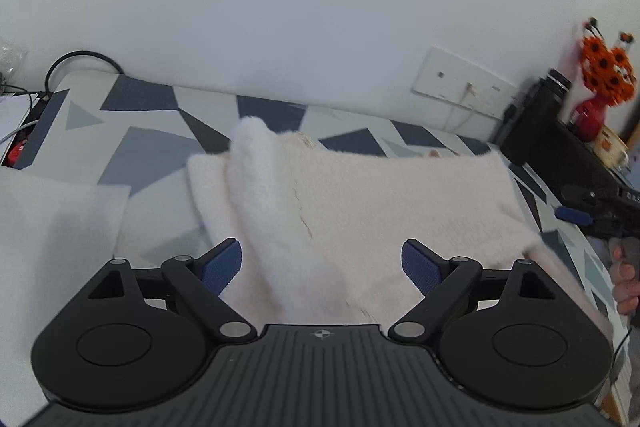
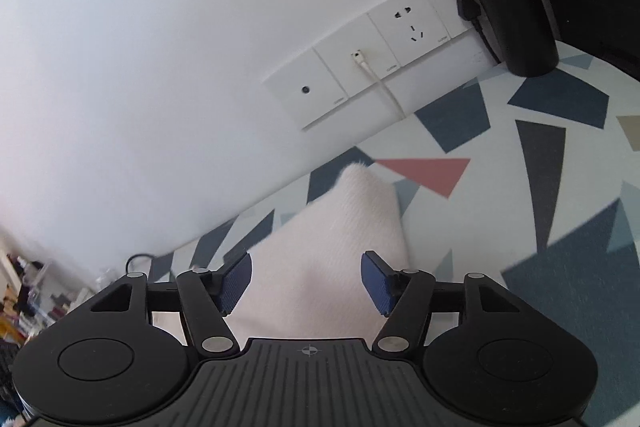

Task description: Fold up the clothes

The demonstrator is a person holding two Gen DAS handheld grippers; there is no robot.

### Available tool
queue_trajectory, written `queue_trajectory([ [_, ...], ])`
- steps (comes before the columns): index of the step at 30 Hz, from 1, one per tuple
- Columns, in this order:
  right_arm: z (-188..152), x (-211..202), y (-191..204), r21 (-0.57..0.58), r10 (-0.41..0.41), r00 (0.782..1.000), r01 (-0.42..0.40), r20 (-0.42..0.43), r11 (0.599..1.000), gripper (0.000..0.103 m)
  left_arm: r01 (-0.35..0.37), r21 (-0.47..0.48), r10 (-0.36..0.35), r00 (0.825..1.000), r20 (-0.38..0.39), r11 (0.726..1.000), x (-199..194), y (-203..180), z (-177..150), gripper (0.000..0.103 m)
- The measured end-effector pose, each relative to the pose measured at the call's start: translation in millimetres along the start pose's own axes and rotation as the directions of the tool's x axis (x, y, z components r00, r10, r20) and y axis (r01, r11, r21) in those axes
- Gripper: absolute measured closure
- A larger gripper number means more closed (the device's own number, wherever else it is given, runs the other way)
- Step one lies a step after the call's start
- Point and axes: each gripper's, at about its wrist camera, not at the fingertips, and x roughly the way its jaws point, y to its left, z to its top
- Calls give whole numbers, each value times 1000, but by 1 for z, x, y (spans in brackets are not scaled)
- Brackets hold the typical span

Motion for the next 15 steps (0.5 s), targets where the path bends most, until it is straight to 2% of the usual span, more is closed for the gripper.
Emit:
queue_trajectory([
  [1, -9, -7, 3, -36, -11, 1000, 11, 0, 999, 41, -11, 31, 11, 1000, -10, 999, -2, -7, -7, 13],
  [3, -24, -12, 10, -136, -93, 996, 92, 1, 986, 38, -51, 111, 54, 998, -19, 993, -1, -20, -23, 13],
  [5, -41, -9, 18, -249, -200, 980, 197, 12, 948, 38, -133, 230, 141, 990, -20, 964, 9, -36, -37, 13],
  [6, -46, -5, 19, -276, -226, 974, 220, 12, 936, 38, -159, 287, 172, 985, -21, 945, 15, -45, -45, 13],
  [9, -59, 5, 25, -347, -268, 963, 255, 10, 903, 38, -153, 378, 177, 984, -28, 913, 23, -61, -59, 13],
  [11, -64, 11, 31, -402, -290, 957, 272, 18, 874, 38, -159, 380, 173, 985, -2, 911, 23, -63, -61, 21],
  [12, -66, 14, 33, -427, -301, 953, 282, 24, 859, 38, -165, 360, 172, 985, 11, 918, 22, -61, -60, 31],
  [13, -68, 17, 34, -439, -310, 950, 289, 25, 851, 38, -168, 319, 170, 985, 22, 933, 21, -54, -56, 49],
  [15, -69, 20, 34, -439, -312, 950, 284, 11, 852, 41, -146, 221, 142, 989, 31, 964, 17, -37, -48, 64],
])
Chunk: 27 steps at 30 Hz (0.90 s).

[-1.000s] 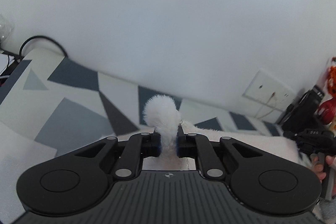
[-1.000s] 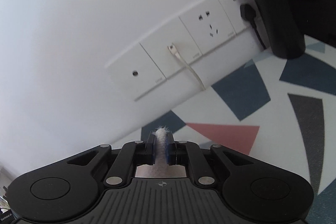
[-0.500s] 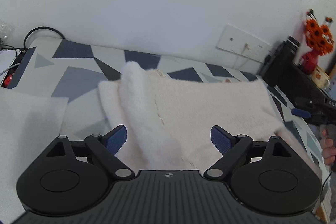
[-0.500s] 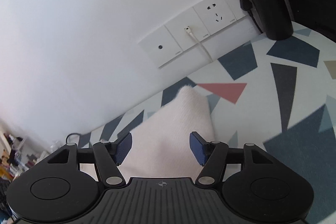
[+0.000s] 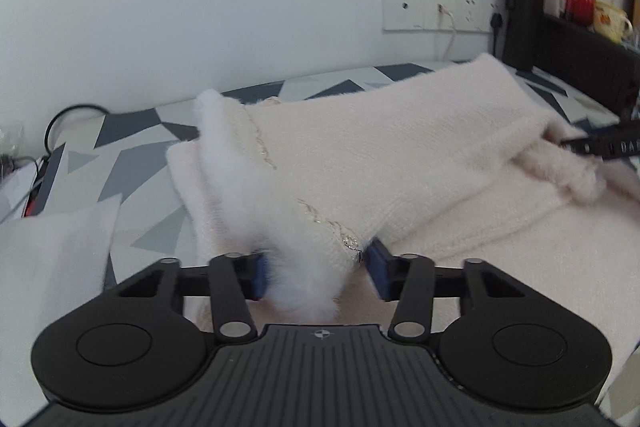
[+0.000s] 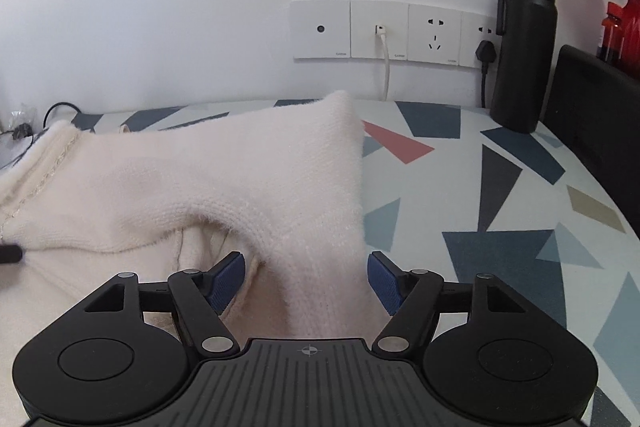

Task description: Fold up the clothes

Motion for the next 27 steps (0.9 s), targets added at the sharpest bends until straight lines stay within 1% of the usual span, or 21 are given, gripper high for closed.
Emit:
queue_trajectory([
  [1, 0, 1, -1, 6, 11, 1000, -11, -4, 1000, 49, 26, -53, -26, 1000, 9, 998, -1, 10, 0, 74],
  [2, 0, 0, -2, 12, 19, 1000, -19, -3, 1000, 66, 43, -101, -42, 999, 12, 994, -2, 19, 0, 81],
  [3, 0, 0, -3, 18, 26, 1000, -26, -3, 999, 76, 59, -152, -56, 998, 25, 987, -5, 28, 0, 86],
  [4, 0, -1, -5, 28, 32, 999, -32, 4, 999, 92, 75, -200, -68, 997, 39, 977, -8, 37, -1, 87],
  [5, 0, -6, -7, 48, 35, 999, -36, 27, 998, 94, 83, -230, -72, 996, 56, 970, -12, 43, -1, 87],
  [6, 0, -13, -9, 63, 45, 997, -48, 55, 997, 94, 90, -254, -72, 994, 80, 963, -17, 49, -2, 87],
  [7, 1, -19, -11, 75, 56, 995, -62, 79, 995, 94, 88, -254, -66, 994, 90, 963, -21, 51, -2, 87],
  [9, 2, -31, -12, 84, 78, 991, -88, 107, 993, 94, 70, -242, -53, 996, 79, 968, -19, 52, -4, 87],
  [11, 2, -30, -10, 77, 85, 993, -92, 82, 993, 93, 49, -200, -45, 999, 22, 979, -8, 47, -9, 82],
  [12, 0, -26, -9, 78, 73, 996, -77, 59, 994, 92, 42, -170, -39, 999, 17, 985, -7, 41, -11, 76],
  [13, -2, -23, -8, 81, 60, 997, -63, 39, 995, 86, 39, -148, -36, 999, 23, 988, -10, 36, -12, 65],
  [14, -4, -23, -9, 95, 58, 998, -60, 33, 994, 78, 46, -136, -42, 999, 31, 990, -15, 32, -12, 57],
  [15, -7, -26, -11, 121, 71, 997, -75, 40, 990, 74, 60, -137, -54, 997, 51, 989, -22, 30, -12, 32],
  [16, -10, -32, -15, 148, 94, 994, -101, 57, 984, 68, 82, -146, -69, 994, 88, 986, -34, 29, -15, 18],
  [17, -12, -41, -19, 176, 113, 991, -125, 79, 977, 63, 95, -151, -78, 990, 115, 984, -44, 28, -17, 16],
  [18, -15, -51, -23, 199, 116, 988, -135, 101, 971, 61, 98, -154, -78, 988, 130, 983, -54, 27, -20, 15],
  [20, -23, -72, -30, 238, 106, 984, -138, 144, 961, 53, 75, -163, -53, 989, 135, 984, -69, 25, -29, 14],
  [22, -33, -92, -38, 284, 104, 981, -147, 162, 947, 52, 36, -181, -13, 992, 125, 983, -82, 23, -41, 9],
  [23, -39, -101, -44, 315, 114, 979, -163, 167, 935, 52, 20, -197, 4, 993, 119, 980, -88, 19, -48, 8],
  [24, -46, -110, -49, 340, 119, 978, -171, 169, 925, 52, 12, -218, 14, 993, 118, 976, -94, 16, -56, 6],
  [27, -63, -129, -58, 368, 88, 985, -138, 149, 919, 51, 5, -276, 26, 994, 108, 961, -103, 8, -79, 4],
])
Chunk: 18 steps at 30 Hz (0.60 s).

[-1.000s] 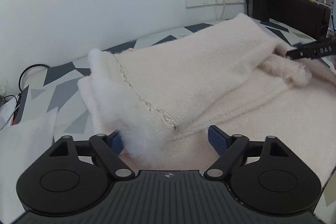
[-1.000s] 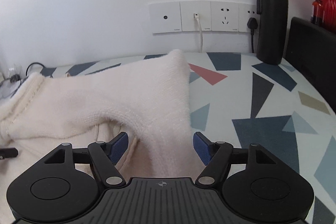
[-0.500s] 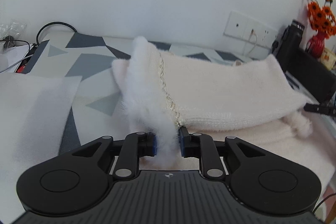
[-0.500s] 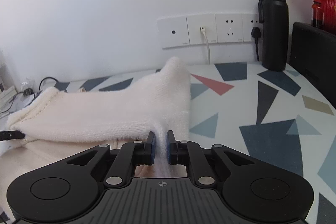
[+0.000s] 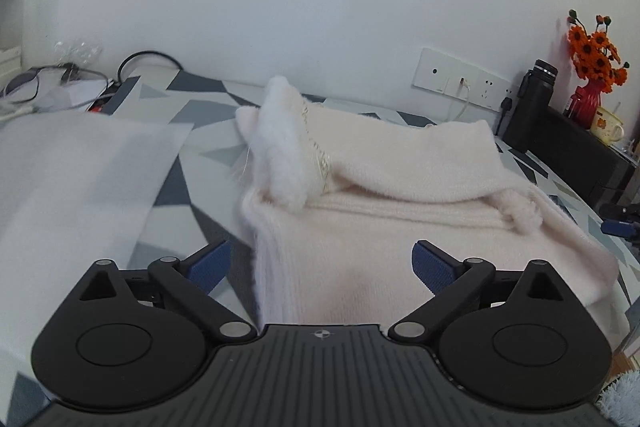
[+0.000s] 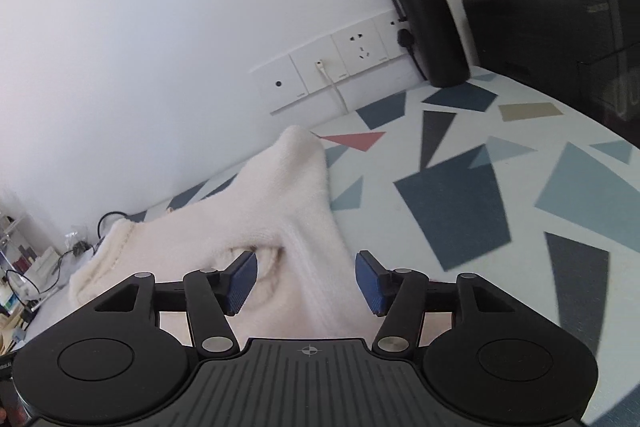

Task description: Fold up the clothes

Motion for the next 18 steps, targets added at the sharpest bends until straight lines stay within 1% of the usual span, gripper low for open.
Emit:
queue_trajectory([
  [3, -13, -14, -6, -4, -27, 999, 27, -32, 1000, 47, -7, -18, 6, 999, -53, 1000, 0, -2, -19, 4],
  [4, -18, -17, -6, -10, -28, 998, 27, -50, 1000, 41, -11, -19, 10, 998, -62, 1000, 0, -2, -24, 4],
  [5, -25, -19, -6, -29, -33, 997, 31, -66, 999, 39, -13, -17, 12, 998, -65, 1000, -1, -2, -27, 4],
  [7, -37, -21, -4, -89, -68, 995, 61, -71, 994, 39, -24, 16, 25, 998, -54, 1000, -2, -4, -33, 4],
  [10, -48, -22, -3, -165, -136, 990, 128, -39, 978, 39, -47, 65, 50, 997, -52, 997, -2, -11, -37, 2],
  [12, -51, -22, -8, -161, -140, 990, 134, -25, 978, 39, -54, 99, 59, 997, -49, 994, -1, -15, -40, 1],
  [15, -55, -14, -22, -113, -118, 992, 114, -36, 987, 36, -45, 162, 51, 998, -37, 986, 1, -19, -44, 3],
  [16, -57, -12, -23, -110, -121, 992, 117, -29, 987, 36, -37, 178, 44, 999, -33, 983, 1, -20, -45, 12],
  [17, -59, -12, -22, -122, -124, 992, 120, -22, 985, 37, -14, 187, 20, 999, -29, 982, -1, -22, -45, 21],
  [18, -61, -12, -19, -143, -126, 992, 122, -19, 982, 38, 10, 194, -5, 1000, -25, 981, -2, -24, -45, 38],
])
